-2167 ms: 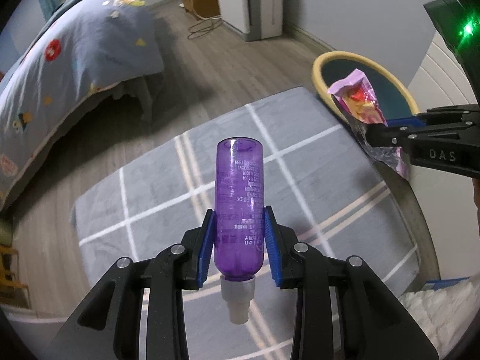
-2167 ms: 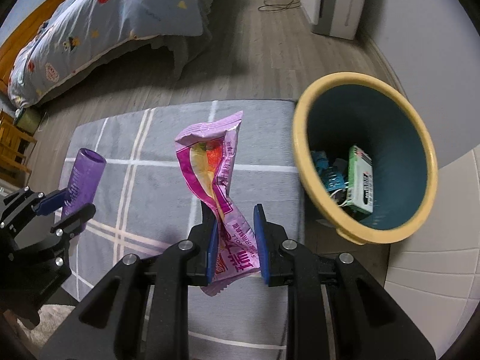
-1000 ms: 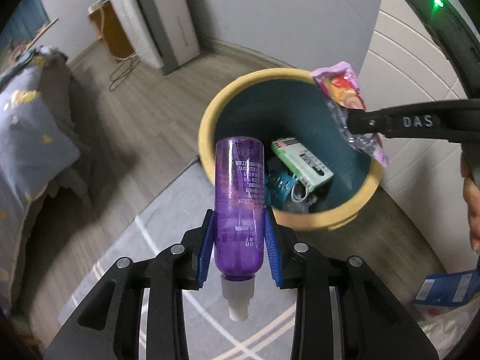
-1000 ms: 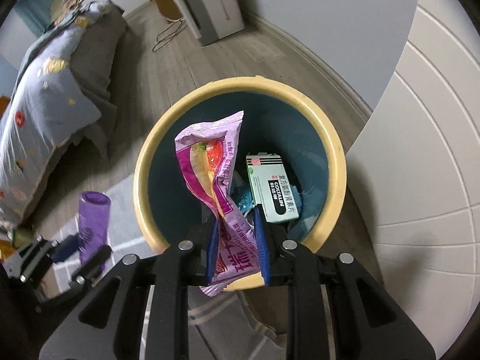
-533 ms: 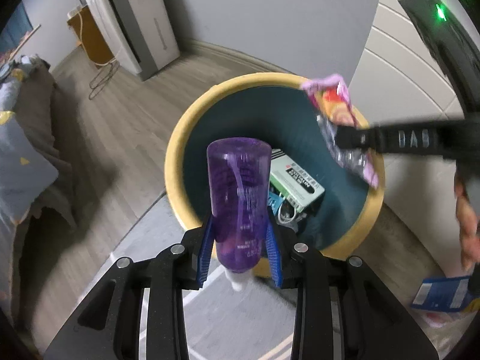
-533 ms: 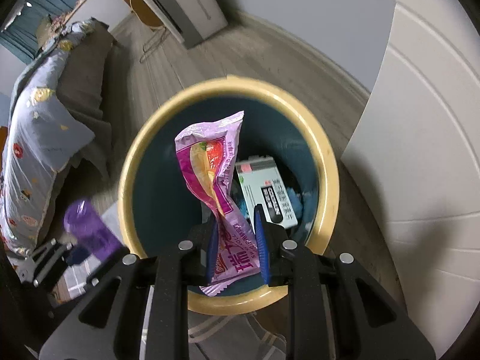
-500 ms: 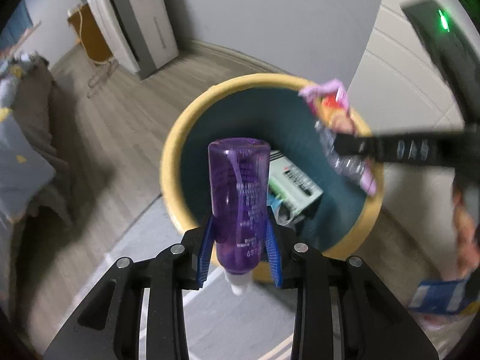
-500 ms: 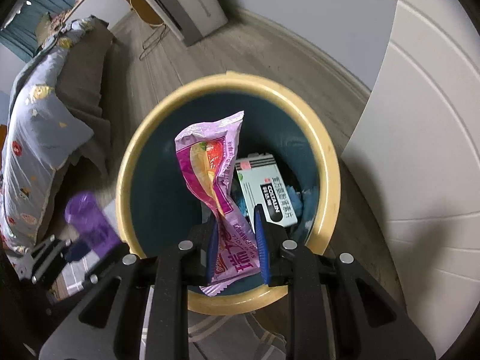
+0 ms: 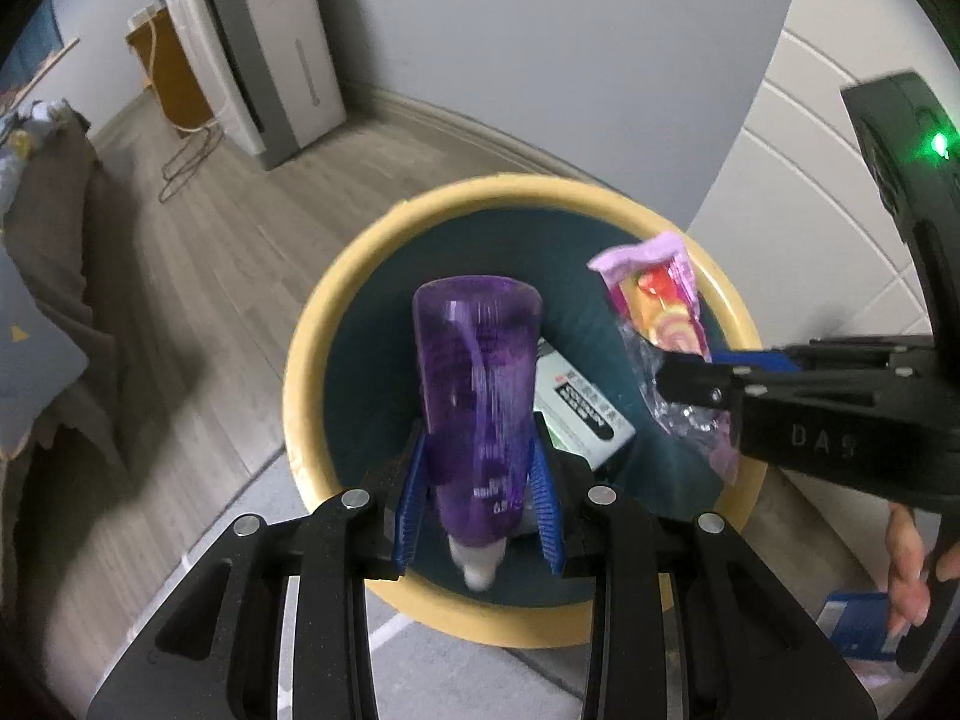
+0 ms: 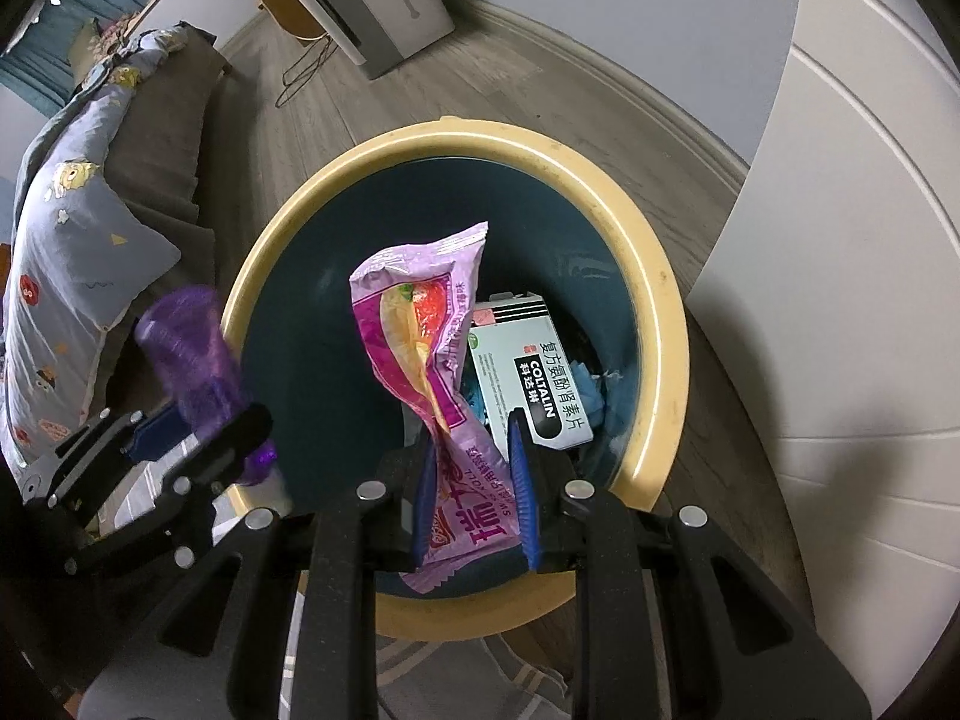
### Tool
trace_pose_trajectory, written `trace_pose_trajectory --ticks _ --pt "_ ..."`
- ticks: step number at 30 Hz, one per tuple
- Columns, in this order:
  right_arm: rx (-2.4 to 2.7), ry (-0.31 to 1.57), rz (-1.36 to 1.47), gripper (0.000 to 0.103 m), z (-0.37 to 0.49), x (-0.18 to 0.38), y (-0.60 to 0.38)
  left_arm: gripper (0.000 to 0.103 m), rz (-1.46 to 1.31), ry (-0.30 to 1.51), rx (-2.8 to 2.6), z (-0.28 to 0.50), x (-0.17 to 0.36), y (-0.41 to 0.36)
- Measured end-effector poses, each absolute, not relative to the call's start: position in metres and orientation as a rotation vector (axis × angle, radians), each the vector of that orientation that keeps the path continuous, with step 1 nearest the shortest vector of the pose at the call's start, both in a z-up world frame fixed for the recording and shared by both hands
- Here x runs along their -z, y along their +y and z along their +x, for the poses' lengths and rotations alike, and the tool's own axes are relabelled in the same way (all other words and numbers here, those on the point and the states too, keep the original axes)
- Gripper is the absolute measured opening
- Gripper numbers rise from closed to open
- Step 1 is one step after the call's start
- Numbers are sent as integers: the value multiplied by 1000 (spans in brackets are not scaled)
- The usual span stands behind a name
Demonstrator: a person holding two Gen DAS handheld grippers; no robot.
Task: Collect trash
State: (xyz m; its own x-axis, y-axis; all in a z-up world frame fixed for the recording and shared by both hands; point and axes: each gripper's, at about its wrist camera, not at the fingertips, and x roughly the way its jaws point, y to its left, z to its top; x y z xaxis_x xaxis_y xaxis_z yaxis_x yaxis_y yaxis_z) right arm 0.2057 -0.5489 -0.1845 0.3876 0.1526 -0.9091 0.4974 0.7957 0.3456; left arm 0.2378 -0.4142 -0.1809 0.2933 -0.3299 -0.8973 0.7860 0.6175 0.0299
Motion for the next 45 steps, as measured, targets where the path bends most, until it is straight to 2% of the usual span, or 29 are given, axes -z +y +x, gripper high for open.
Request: trace_pose_trajectory --ticks 15,17,19,26,27,29,30,36,38,45 --pt "188 1197 674 23 223 198 -530 34 537 1065 700 250 195 -383" --pt "188 1192 717 23 229 203 -527 37 533 1067 688 255 196 -379" --pt "181 1193 736 23 233 205 -526 49 535 1064 678 255 196 -376" --pt "200 1221 729 24 237 217 -521 55 579 1050 646 259 201 -362" --pt "191 1223 733 28 238 218 -520 60 570 1044 641 261 200 -360" --pt "201 1207 730 58 238 217 -519 62 559 1039 636 262 197 -357" --pt "212 1205 718 61 237 216 -519 62 557 1038 635 262 197 -357" --pt "233 1214 658 65 235 209 -515 65 569 1017 637 257 192 -357" --pt "260 1210 629 75 230 203 -516 65 570 1014 638 253 189 -355" --pt "353 1204 467 78 184 161 -527 70 518 986 645 223 161 -332"
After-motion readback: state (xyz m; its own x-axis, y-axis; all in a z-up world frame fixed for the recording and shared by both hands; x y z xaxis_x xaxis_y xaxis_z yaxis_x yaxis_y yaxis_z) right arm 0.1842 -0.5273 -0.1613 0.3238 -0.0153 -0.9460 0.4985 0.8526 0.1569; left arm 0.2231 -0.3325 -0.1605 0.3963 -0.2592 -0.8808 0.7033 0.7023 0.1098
